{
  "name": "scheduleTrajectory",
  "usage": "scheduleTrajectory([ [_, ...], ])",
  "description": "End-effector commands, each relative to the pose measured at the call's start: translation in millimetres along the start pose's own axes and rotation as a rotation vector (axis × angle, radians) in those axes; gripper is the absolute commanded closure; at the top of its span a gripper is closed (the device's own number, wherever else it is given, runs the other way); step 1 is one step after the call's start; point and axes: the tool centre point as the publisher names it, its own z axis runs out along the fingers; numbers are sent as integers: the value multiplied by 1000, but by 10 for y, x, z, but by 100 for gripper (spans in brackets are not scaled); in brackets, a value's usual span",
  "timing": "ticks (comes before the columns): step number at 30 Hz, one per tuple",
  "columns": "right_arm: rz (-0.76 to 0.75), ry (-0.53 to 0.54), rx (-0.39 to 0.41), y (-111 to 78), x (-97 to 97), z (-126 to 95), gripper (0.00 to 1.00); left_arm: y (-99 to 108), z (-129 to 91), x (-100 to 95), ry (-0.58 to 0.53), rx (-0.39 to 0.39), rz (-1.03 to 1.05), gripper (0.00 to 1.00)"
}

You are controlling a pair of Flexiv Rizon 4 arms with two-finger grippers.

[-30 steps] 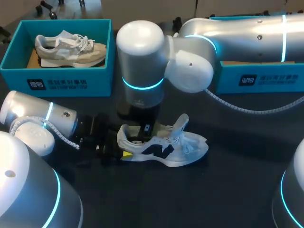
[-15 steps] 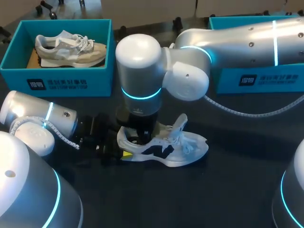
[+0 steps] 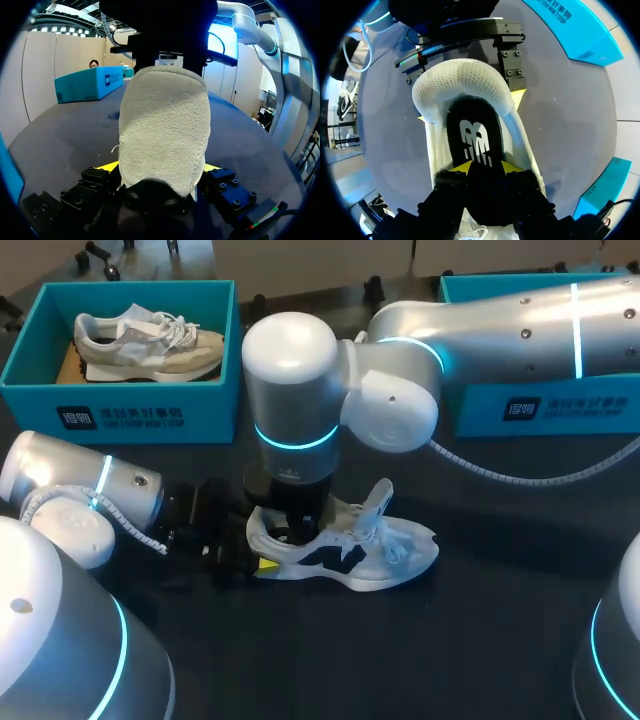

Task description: Take the shoe out of the shoebox, open the shoe tongue, remove and reinsert the insole, then place the shoe into the shoebox

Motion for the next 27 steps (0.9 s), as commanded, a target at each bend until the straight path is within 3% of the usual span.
scheduleTrajectory([
  [1, 1, -2, 0, 0, 5, 7, 67, 11, 9, -26, 1, -5, -1, 100],
  [8, 10, -7, 3, -18, -7, 11, 64, 11, 9, -26, 1, -5, -1, 100],
  [9, 9, 51, -18, 32, -20, 340, 19, 11, 9, -26, 1, -5, -1, 100],
  [10, 11, 57, -23, 66, -11, 591, 25, 11, 9, -26, 1, -5, -1, 100],
  [11, 11, 65, -22, 67, 1, 617, 28, 11, 9, -26, 1, -5, -1, 100],
  [14, 14, 85, -27, 82, 57, 699, 50, 11, 9, -26, 1, -5, -1, 100],
  [20, 28, 95, -35, 79, 128, 746, 63, 11, 9, -26, 1, -5, -1, 100],
  [25, 45, 96, -36, 66, 173, 723, 89, 11, 9, -26, 1, -5, -1, 100],
  [26, 48, 97, -33, 65, 181, 717, 98, 11, 9, -26, 1, -5, -1, 100],
  [27, 50, 97, -32, 64, 191, 708, 100, 11, 9, -26, 1, -5, -1, 100],
])
